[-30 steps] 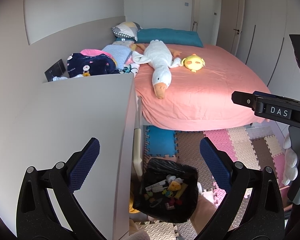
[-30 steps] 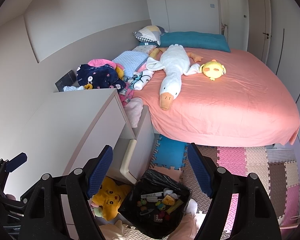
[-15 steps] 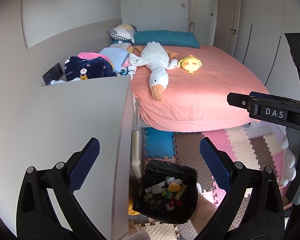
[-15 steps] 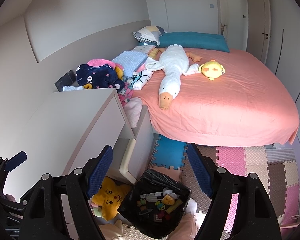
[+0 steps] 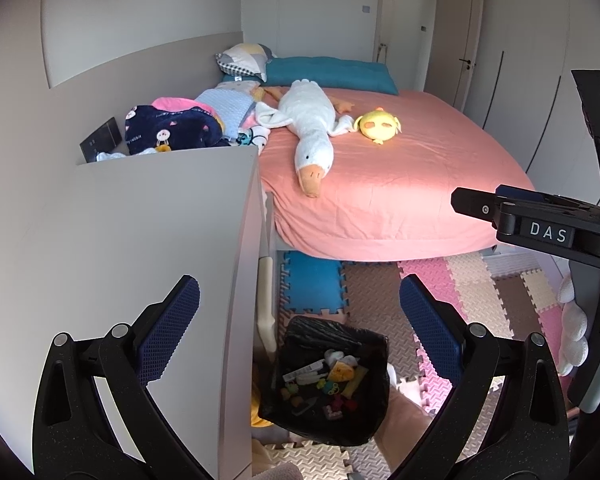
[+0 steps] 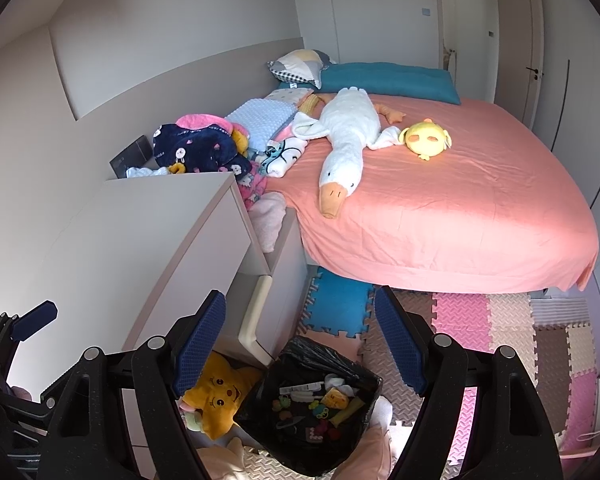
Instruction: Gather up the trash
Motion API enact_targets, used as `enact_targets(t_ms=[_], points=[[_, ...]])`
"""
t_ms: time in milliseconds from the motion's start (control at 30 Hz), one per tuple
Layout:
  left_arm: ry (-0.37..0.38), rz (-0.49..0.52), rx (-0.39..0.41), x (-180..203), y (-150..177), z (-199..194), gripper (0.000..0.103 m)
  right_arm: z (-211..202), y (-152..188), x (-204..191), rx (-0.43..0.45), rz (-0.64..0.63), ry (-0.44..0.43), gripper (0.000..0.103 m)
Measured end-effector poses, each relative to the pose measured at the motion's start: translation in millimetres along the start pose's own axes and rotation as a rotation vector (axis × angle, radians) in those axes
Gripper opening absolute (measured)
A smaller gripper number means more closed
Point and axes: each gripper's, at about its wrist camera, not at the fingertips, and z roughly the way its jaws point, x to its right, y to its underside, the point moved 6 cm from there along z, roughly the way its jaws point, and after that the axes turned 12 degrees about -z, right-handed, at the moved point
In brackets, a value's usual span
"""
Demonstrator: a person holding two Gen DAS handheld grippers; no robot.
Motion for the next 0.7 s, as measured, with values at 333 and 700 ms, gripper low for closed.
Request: enact_targets(t_ms=[333,700], points=[[0.001,-0.001,-0.008,1.2,0.3,3.6,0.096,1.9,2.6,1.3,-0.002,0.0,0.003,0.077],[-0.007,0.013,-0.007,3.8,1.0,6.2,0.096,3.6,5.7,4.3,-0.004,0.003,0.003,0.077]])
